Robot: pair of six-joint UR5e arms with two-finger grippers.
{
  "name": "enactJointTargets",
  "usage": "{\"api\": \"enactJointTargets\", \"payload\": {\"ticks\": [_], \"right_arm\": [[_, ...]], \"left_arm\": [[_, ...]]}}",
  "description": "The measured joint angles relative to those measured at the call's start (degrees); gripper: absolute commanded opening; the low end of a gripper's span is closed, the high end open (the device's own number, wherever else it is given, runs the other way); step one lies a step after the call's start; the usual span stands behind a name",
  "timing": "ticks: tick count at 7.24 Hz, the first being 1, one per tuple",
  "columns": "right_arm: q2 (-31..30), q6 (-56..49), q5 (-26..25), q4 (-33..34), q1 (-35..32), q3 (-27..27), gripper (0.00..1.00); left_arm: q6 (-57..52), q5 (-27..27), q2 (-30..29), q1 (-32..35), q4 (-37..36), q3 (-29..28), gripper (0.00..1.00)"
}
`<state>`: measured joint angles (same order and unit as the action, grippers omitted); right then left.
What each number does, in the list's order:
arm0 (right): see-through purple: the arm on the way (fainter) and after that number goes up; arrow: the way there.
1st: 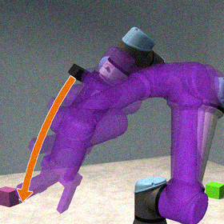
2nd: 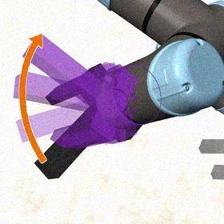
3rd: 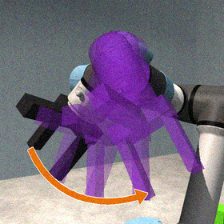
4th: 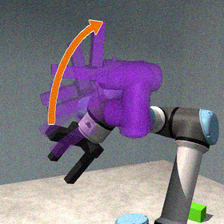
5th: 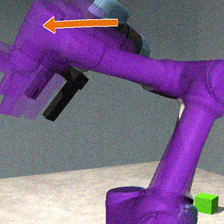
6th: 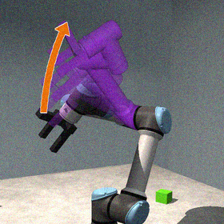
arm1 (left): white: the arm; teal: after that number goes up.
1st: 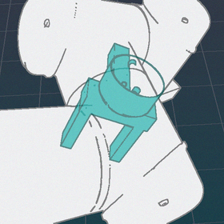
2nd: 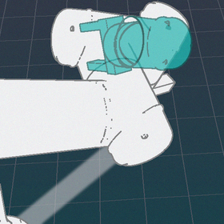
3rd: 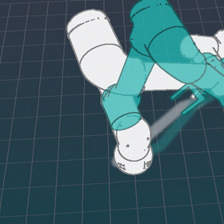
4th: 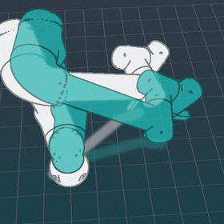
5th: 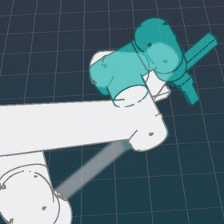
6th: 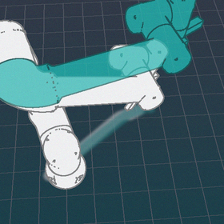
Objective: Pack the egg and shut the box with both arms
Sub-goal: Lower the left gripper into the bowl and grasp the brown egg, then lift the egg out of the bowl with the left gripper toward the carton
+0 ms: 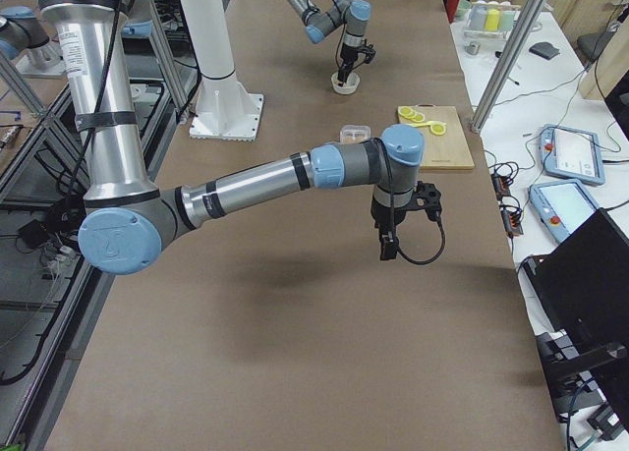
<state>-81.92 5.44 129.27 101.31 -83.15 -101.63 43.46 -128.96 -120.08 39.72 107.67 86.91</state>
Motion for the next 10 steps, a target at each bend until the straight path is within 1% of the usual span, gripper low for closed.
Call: {"api": "enactJointTargets", "payload": {"ticks": [4,6,7,8,9,10], "right_arm": [[0.00,0.01,0.02,0.03,0.00,0.03,1.00],[0.00,-0.01,0.35,0.07,0.00,0.05,1.00],[0.00,-0.05,0.52,0.19,0.00,0.09,1.00],[0.00,-0.07,0.59,0.32,0.00,0.10,1.00],[0.00,-0.08,0.62,0.41,0.00,0.11,1.00],[0.00,-0.08,0.63,0.47,0.00,0.12,1.00]], "left_arm": [[0.03,-0.13,-0.36,3.31,0.14,3.07,0.45],[0.62,0.06,-2.92,4.06,0.29,3.59,0.45],[1.93,1.03,-4.53,4.46,0.55,3.56,0.45],[4.99,2.77,-6.40,4.63,1.51,3.19,0.45],[9.20,4.34,-8.66,4.63,4.15,1.72,0.45],[13.97,6.22,-10.72,4.56,8.79,-0.81,0.44]]}}
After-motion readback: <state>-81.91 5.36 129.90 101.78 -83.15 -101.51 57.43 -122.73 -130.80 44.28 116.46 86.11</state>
